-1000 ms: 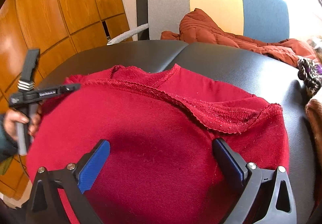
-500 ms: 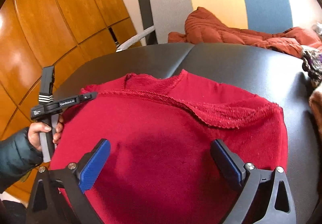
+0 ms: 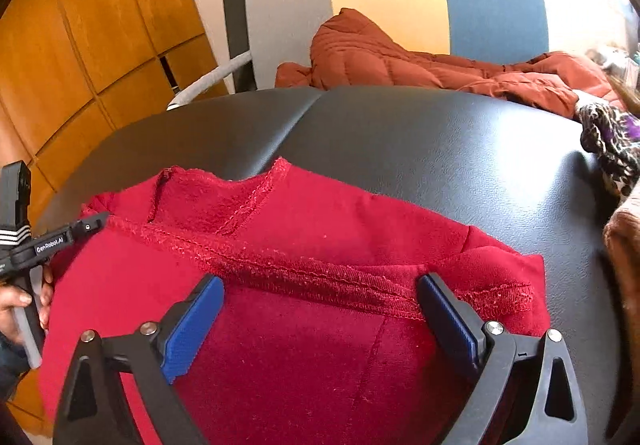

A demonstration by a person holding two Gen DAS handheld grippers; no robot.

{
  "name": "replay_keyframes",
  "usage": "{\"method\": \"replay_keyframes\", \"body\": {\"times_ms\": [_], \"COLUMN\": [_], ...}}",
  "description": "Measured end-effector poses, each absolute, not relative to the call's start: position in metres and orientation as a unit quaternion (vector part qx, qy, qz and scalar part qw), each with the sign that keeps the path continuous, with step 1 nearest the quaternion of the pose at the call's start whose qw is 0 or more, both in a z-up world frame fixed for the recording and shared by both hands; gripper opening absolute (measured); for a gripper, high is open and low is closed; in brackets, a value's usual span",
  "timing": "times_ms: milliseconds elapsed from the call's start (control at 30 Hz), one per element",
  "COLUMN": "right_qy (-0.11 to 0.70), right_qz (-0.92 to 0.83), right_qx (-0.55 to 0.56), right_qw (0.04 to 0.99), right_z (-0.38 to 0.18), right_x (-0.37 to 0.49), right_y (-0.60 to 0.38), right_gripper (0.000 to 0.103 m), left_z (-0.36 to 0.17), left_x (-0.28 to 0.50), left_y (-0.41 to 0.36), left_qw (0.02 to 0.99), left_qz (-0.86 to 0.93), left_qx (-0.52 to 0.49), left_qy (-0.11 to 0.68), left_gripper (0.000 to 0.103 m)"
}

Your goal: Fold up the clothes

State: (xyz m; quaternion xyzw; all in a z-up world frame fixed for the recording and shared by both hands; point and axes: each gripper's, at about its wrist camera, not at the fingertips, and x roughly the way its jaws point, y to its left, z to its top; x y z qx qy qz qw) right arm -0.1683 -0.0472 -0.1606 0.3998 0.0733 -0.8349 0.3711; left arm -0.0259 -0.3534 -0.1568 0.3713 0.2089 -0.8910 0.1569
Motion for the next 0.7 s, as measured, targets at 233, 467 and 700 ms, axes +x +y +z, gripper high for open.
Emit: {"method": "replay_keyframes", "body": {"times_ms": [233, 467, 700], "right_qy": [0.073, 0.077, 0.080], "right_qz": [-0.836, -0.836, -0.835], "right_qx": [0.401, 0.402, 0.403], "right_qw": [0.366, 0.366, 0.365], "right_z": [-0.159, -0.158, -0.158], "right_x": [-0.174, -0.162, -0.146], "right_y": [-0.047, -0.044, -0.038], "right_gripper": [0.099, 0.099, 0.099], "left_z": [-0.156, -0.154, -0.135], "left_x": [-0.028, -0.011, 0.017], "left_y": [-0.354, -0.347, -0.348], "left_qw": [0.161, 0.164, 0.151], "left_qz": [-0.892, -0.892, -0.892], "left_qx": [0.371, 0.370, 0.365], "left_qy": [0.203, 0.200, 0.221], "left_gripper": [0.020, 0.020, 0.029]}}
